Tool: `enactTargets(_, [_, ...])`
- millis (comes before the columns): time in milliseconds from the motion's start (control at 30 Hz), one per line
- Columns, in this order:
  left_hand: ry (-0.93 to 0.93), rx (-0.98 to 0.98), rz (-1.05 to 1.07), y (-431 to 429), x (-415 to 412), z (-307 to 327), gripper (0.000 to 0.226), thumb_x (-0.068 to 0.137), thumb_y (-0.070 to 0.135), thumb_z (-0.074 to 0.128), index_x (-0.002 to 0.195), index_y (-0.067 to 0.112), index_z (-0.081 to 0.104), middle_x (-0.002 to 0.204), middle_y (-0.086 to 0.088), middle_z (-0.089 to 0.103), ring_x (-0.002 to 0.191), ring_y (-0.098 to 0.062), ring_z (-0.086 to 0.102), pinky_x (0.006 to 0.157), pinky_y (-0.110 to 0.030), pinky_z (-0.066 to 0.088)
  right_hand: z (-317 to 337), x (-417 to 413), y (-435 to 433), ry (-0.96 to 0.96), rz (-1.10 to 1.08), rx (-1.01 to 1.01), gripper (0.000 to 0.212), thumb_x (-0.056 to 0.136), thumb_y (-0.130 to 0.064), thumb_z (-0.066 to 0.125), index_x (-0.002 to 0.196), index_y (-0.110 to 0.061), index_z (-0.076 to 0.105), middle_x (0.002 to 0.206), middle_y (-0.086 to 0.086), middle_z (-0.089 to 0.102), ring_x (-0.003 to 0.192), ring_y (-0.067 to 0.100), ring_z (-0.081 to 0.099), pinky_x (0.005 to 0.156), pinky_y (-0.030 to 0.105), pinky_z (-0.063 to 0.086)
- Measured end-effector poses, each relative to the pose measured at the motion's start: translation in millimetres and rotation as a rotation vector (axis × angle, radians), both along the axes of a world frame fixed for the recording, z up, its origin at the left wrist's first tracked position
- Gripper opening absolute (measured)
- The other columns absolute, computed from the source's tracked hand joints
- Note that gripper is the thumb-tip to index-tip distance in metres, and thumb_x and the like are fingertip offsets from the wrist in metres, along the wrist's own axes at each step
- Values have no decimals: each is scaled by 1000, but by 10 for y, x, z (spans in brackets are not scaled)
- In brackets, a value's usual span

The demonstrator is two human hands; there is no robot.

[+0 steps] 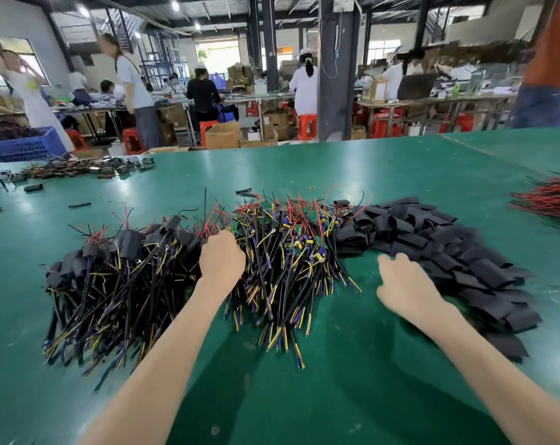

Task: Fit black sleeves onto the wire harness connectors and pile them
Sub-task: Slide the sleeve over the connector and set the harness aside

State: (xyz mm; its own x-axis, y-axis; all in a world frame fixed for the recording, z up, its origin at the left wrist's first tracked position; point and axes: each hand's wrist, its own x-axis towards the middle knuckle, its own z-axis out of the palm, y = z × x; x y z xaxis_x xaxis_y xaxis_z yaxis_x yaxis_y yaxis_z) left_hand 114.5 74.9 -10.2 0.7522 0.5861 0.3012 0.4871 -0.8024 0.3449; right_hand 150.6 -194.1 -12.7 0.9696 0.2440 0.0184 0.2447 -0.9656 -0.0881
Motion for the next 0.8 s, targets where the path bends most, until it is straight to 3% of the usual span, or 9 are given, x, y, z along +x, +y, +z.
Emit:
enactTargets(133, [-94, -141, 46, 73, 63, 64, 26, 90, 22, 61, 78, 0, 57, 79, -16, 61, 79, -34, 59, 67, -36, 44, -7, 30, 54, -98, 169, 195, 44, 77, 0, 53, 119, -10, 47, 113, 12, 48, 100, 34, 53, 80, 37, 40])
enactTargets(233, [-170, -245, 25, 148, 70, 125, 20, 88, 15, 59, 79, -1, 66, 71, -12, 59, 84, -33, 64, 74, -36, 49, 44, 54, 41, -229, 165, 282, 48, 75, 1, 53, 121, -14, 51, 114, 8, 52, 102, 32, 53, 79, 37, 41])
enactTargets(300, [-300, -546, -7, 163, 80, 208, 13, 85, -1, 55, 87, -6, 67, 71, -13, 56, 64, -19, 65, 72, -35, 52, 84, 90, -24, -278, 36, 159, 45, 76, -6, 55, 120, -13, 48, 116, 10, 52, 107, 32, 51, 83, 39, 43])
enactTargets(367, [-435, -901, -55, 146, 67, 319, 15, 83, -15, 49, 88, -4, 58, 67, -12, 46, 34, -6, 48, 54, -29, 49, 115, 107, -101, -168, -110, 55, 41, 79, -13, 55, 119, -10, 44, 119, 14, 49, 112, 36, 48, 88, 42, 42])
enactTargets(400, [-473, -999, -73, 144, 53, 359, 20, 83, -18, 46, 89, 0, 53, 66, -10, 42, 30, -4, 42, 48, -25, 47, 111, 116, -126, -87, -153, 49, 39, 81, -14, 54, 117, -8, 43, 121, 16, 48, 114, 37, 47, 89, 43, 42])
enactTargets(500, [-593, -1226, -163, 86, -18, 442, 22, 83, -21, 44, 86, 0, 51, 66, -8, 39, 42, -10, 41, 45, -15, 49, 40, 172, -159, 5, -126, 28, 30, 84, -12, 50, 113, -4, 45, 121, 19, 49, 115, 37, 47, 89, 40, 43])
enactTargets(567, [-679, -1390, -188, 85, -67, 459, 19, 88, -17, 44, 79, -4, 53, 71, -10, 45, 54, -13, 41, 48, -16, 51, -10, 216, -161, -8, -57, 0, 27, 86, -9, 47, 111, -2, 49, 120, 19, 52, 115, 34, 48, 89, 38, 43])
enactTargets(700, [-769, -1728, -257, 177, -109, 440, 18, 95, -11, 37, 91, -8, 55, 88, -17, 53, 68, -14, 49, 54, -19, 54, -74, 288, -188, 24, 27, -91, 27, 87, -13, 49, 113, -4, 53, 118, 18, 52, 113, 33, 49, 92, 36, 43])
enactTargets(800, [-761, -1855, -294, 229, -107, 435, 22, 97, -10, 32, 92, -8, 54, 89, -16, 54, 72, -15, 51, 53, -20, 55, -79, 277, -181, 35, 44, -98, 25, 88, -13, 49, 112, -4, 51, 116, 16, 46, 111, 34, 48, 89, 36, 43])
